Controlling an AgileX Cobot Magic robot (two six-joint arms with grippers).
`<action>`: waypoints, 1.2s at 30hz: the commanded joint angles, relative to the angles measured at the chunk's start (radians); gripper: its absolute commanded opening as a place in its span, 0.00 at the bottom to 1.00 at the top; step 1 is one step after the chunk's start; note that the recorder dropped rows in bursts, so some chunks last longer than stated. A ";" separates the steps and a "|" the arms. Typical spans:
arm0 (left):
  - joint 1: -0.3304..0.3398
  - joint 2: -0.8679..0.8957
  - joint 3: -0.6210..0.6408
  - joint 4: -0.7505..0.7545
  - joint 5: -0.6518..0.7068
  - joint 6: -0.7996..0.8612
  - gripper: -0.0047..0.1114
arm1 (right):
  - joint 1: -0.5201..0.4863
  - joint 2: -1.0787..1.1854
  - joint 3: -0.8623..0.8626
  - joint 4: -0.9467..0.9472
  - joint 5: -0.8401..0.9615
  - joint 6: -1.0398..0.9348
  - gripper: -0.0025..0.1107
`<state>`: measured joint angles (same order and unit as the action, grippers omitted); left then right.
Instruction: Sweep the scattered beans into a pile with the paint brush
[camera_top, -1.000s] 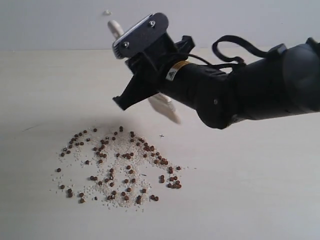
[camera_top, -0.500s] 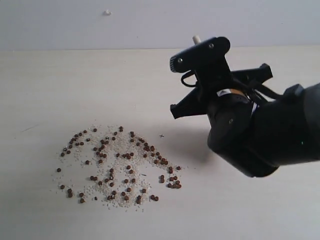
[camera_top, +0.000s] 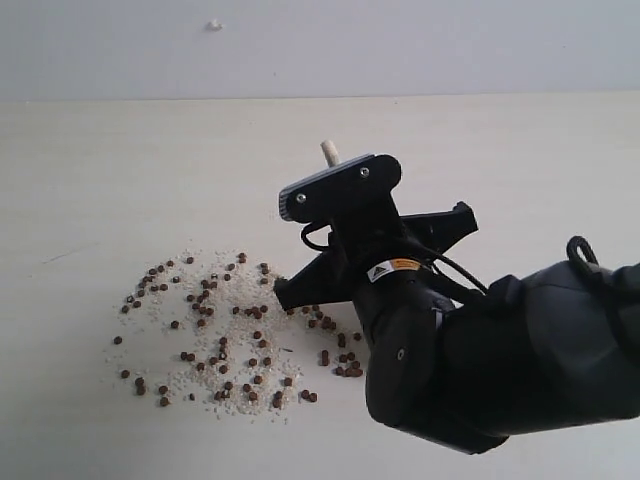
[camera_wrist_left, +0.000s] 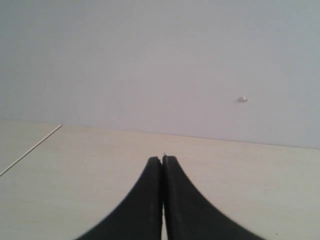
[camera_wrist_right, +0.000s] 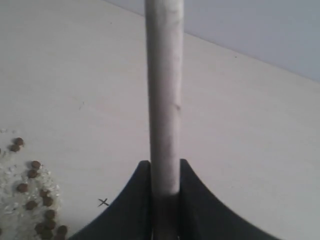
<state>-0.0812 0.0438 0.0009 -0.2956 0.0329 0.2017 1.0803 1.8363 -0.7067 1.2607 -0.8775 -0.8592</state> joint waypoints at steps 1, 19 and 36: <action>0.001 -0.007 -0.001 -0.005 0.001 0.002 0.04 | 0.014 0.004 0.001 -0.065 0.033 0.131 0.02; 0.001 -0.007 -0.001 -0.005 0.001 0.004 0.04 | 0.014 0.205 -0.382 -0.008 0.045 0.075 0.02; 0.001 -0.007 -0.001 -0.005 0.001 0.004 0.04 | 0.112 0.065 -0.218 0.425 -0.189 -0.328 0.02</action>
<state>-0.0812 0.0438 0.0009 -0.2956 0.0346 0.2033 1.1537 1.9088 -0.9655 1.6784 -1.0861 -1.2429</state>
